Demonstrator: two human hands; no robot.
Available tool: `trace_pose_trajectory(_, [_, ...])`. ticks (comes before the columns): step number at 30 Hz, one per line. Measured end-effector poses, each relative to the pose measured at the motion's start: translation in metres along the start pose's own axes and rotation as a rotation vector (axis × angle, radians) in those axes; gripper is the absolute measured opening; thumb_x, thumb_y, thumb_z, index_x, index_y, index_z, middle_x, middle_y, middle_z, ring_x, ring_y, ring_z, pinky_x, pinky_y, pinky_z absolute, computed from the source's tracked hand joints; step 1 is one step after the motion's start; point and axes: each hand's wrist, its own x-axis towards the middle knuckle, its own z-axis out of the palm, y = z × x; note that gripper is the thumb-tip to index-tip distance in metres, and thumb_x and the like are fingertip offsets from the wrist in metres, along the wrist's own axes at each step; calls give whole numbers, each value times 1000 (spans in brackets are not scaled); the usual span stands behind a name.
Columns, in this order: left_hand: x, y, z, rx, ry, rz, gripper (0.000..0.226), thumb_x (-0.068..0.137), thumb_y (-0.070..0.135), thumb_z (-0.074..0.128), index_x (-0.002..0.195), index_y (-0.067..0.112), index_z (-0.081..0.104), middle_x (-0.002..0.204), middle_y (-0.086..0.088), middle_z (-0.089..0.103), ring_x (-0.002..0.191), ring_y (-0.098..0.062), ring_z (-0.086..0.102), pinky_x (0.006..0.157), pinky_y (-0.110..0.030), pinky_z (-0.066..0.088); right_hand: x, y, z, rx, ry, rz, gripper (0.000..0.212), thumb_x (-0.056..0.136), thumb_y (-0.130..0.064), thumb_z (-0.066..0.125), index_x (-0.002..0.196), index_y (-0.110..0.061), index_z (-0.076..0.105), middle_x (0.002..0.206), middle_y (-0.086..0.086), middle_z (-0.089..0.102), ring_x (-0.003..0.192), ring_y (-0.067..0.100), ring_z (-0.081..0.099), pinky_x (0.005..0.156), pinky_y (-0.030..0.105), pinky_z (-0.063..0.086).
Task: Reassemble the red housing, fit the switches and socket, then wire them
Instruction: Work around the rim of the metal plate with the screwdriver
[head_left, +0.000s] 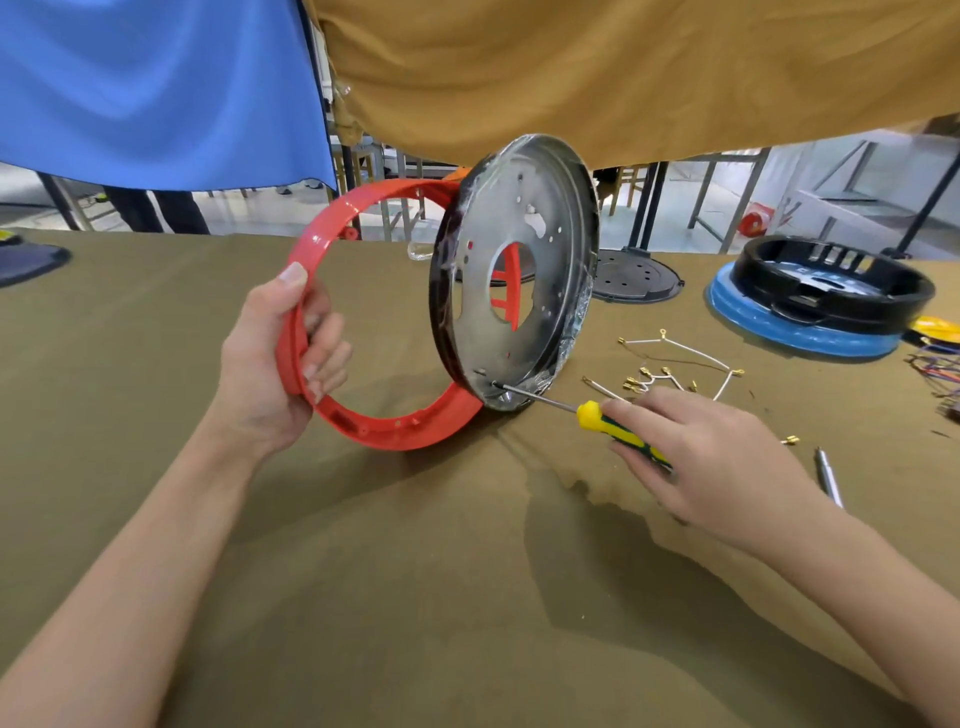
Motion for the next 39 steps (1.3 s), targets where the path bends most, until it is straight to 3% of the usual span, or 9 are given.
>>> trace_pose_trajectory(5, [-2, 3, 6, -6, -50, -18, 35, 92, 37, 31, 65, 15, 30, 37, 4, 26, 36, -18, 9, 32, -18, 20, 3, 1, -3, 512, -59, 463, 21, 85, -29, 75, 106, -31, 75, 80, -20, 68, 73, 2, 60, 61, 9, 42])
trace_pose_trajectory(8, [-3, 4, 10, 3, -85, -30, 34, 91, 35, 30, 64, 15, 33, 36, 4, 26, 36, -19, 7, 32, -18, 20, 10, 8, -1, 859, -155, 702, 11, 85, -27, 75, 95, -29, 77, 68, -5, 70, 46, 8, 47, 43, 21, 37])
trace_pose_trajectory(12, [-4, 2, 13, 25, -100, -18, 32, 90, 34, 29, 65, 14, 31, 36, 4, 28, 36, -18, 10, 32, -19, 21, 14, 10, -2, 1225, -237, 977, 15, 89, -24, 70, 95, -13, 78, 86, 18, 74, 46, 11, 39, 35, 17, 27])
trace_pose_trajectory(16, [-3, 0, 10, 38, -79, 3, 34, 92, 36, 29, 66, 14, 31, 37, 5, 29, 33, -12, 16, 33, -20, 21, 11, 9, -4, 1123, -246, 869, 12, 89, -26, 70, 97, -21, 77, 84, 9, 75, 47, 11, 44, 38, 19, 33])
trace_pose_trajectory(20, [-2, -4, 3, 65, -83, 51, 44, 89, 48, 52, 68, 15, 33, 40, 5, 31, 33, -10, 22, 35, -23, 20, 3, 8, -7, 479, -137, 444, 18, 89, -32, 70, 106, -35, 73, 86, -16, 70, 71, 5, 60, 61, 16, 46])
trace_pose_trajectory(25, [0, -3, -3, 159, -142, 33, 59, 69, 66, 72, 94, 15, 56, 73, -2, 60, 48, -13, 43, 38, -22, 25, -2, 5, -8, 220, -100, 140, 30, 90, -25, 69, 120, -23, 70, 88, -6, 63, 73, 20, 61, 62, 41, 53])
trace_pose_trajectory(29, [-1, 1, -8, 141, -350, -126, 72, 74, 57, 72, 131, 14, 59, 118, -17, 68, 95, -27, 65, 44, -20, 39, -1, 7, -6, 225, -96, 120, 32, 91, -29, 66, 123, -24, 67, 91, -9, 61, 75, 18, 61, 62, 40, 54])
trace_pose_trajectory(33, [1, 1, -10, 112, -519, -234, 84, 76, 49, 72, 148, 17, 43, 142, -21, 52, 129, -32, 52, 67, -31, 54, 2, 6, -3, 253, -149, 113, 33, 92, -34, 63, 124, -28, 66, 93, -9, 61, 79, 17, 60, 69, 39, 53])
trace_pose_trajectory(39, [4, -2, -5, 60, -600, -302, 89, 77, 45, 70, 153, 16, 34, 151, -18, 44, 138, -35, 43, 99, -48, 46, 4, 9, -2, 286, -175, 159, 34, 92, -34, 63, 126, -29, 65, 91, -11, 59, 79, 13, 59, 70, 38, 52])
